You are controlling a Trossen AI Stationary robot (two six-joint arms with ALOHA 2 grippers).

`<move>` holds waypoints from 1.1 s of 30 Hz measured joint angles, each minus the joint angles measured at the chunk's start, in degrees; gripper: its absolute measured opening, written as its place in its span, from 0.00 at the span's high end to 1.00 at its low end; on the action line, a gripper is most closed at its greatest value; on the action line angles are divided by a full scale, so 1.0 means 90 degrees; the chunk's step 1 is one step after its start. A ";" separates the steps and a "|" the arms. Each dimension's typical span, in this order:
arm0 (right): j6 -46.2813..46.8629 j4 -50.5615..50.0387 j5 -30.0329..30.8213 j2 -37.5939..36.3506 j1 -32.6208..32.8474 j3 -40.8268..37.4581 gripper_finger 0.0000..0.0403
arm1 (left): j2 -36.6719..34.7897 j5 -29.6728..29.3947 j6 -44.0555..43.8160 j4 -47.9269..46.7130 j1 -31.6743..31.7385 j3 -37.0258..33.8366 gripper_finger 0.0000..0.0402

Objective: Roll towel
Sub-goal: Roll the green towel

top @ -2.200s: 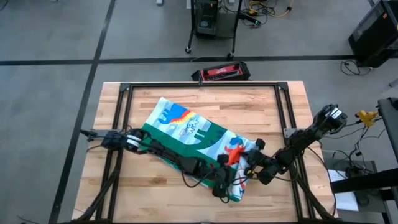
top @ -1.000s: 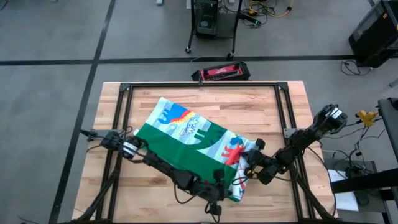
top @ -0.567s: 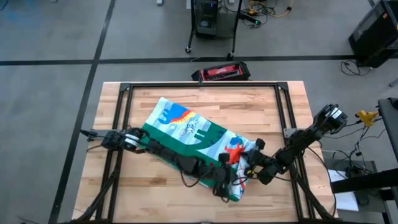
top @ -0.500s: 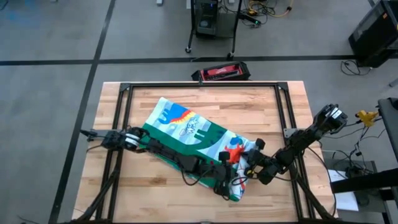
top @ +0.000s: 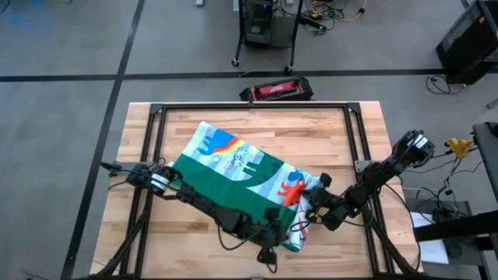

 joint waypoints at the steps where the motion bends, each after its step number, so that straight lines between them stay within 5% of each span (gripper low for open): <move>1: 0.0000 0.0000 0.0000 0.0000 0.0000 0.0000 1.00 | 0.0014 -0.0077 0.0000 0.0054 -0.0021 0.0000 1.00; 23: -0.0005 0.0019 -0.0017 0.0000 0.0000 0.0000 1.00 | 0.0407 -0.0165 -0.0148 0.0833 -0.0289 0.0000 1.00; 33: 0.0002 0.0015 -0.0017 0.0000 -0.0002 0.0000 1.00 | 0.0358 0.0298 -0.0166 0.0842 -0.0422 0.0000 1.00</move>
